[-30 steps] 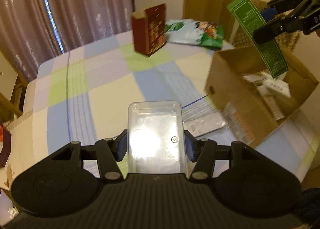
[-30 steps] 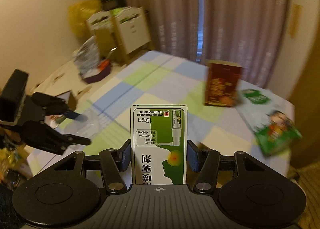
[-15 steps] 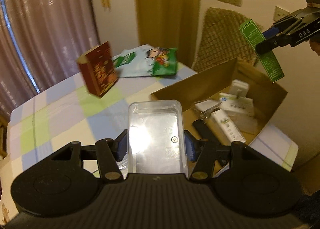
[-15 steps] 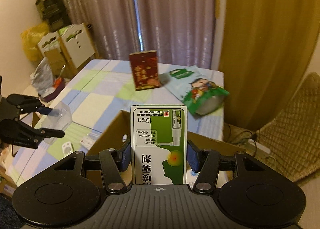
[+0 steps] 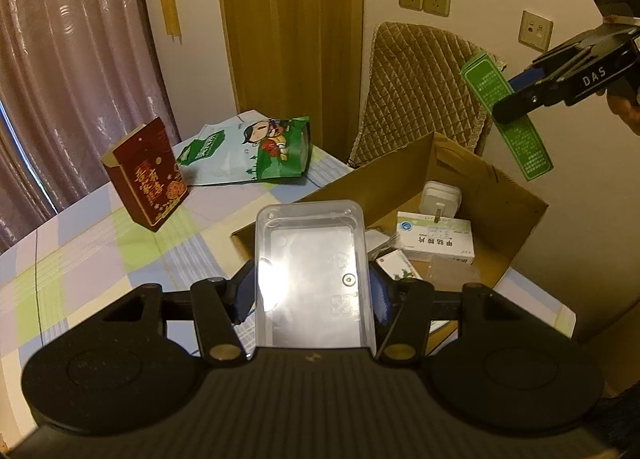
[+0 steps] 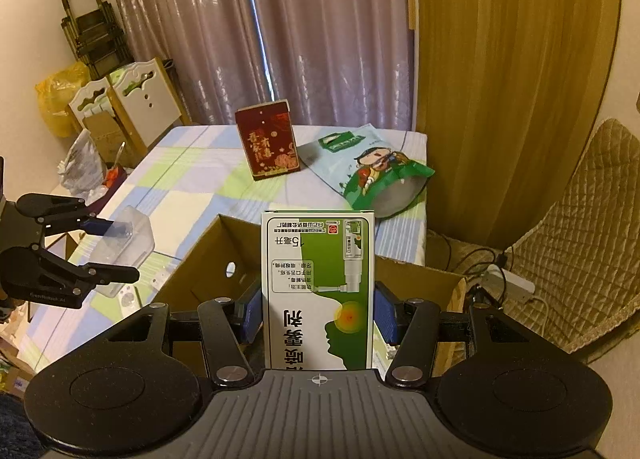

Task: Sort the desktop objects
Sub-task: 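Carry the clear case with the left tool while the right tool carries the green-white box toward the cardboard box, then release the clear case into the box with the left tool while the right tool lowers the green-white box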

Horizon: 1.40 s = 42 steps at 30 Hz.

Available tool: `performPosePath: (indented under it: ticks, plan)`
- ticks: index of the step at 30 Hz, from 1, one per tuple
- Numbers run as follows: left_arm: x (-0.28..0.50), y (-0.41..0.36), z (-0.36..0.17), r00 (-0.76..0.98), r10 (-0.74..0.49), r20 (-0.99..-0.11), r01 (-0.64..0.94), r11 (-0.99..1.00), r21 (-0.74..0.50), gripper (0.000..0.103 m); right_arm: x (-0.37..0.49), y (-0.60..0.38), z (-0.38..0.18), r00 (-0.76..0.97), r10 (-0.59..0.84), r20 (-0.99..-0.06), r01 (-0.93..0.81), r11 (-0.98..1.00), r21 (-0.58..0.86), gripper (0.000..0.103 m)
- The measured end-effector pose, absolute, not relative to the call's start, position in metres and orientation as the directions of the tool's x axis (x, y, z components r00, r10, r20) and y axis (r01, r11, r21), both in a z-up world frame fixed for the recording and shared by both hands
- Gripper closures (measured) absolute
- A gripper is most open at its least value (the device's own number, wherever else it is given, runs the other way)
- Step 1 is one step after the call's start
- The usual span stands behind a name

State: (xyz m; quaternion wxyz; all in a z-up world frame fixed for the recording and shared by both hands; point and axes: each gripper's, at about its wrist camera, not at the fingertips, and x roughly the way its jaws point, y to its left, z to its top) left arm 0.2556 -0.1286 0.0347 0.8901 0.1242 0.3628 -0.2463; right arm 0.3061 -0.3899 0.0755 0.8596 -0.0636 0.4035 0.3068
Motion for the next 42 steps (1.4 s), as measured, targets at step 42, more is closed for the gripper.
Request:
performPosePath:
  ticks: [42]
  plan:
    - [0.321,-0.211,-0.040,0.571,-0.150,-0.807,0.305,0.952,0.039,0.051,0.371,-0.391,-0.004,0.263,0.435,-0.861,-0.649,0.741,0.176,0.048]
